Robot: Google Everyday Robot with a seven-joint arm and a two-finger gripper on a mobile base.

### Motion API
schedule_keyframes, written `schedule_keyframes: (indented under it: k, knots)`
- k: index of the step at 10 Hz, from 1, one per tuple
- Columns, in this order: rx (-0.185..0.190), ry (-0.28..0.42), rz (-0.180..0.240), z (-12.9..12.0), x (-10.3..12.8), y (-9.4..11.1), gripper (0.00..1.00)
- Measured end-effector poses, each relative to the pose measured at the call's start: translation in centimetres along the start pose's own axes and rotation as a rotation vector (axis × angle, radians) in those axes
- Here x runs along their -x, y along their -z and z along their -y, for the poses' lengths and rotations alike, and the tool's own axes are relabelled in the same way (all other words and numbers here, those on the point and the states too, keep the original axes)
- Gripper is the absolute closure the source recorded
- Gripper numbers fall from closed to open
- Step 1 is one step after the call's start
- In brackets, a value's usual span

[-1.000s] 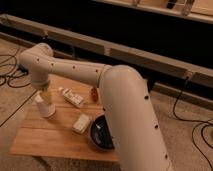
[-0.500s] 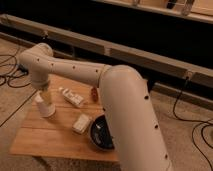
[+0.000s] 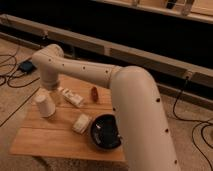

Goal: Push the ceramic bowl across the table

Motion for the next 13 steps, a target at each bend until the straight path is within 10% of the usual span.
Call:
schedule_keyframes:
  k: [6, 13]
  knots:
    - [0.017, -0.224, 0.09, 10.0, 8.5, -0.6, 0.2]
    - [-0.036, -0.495, 0.16, 20.8, 7.7, 0.9, 0.2]
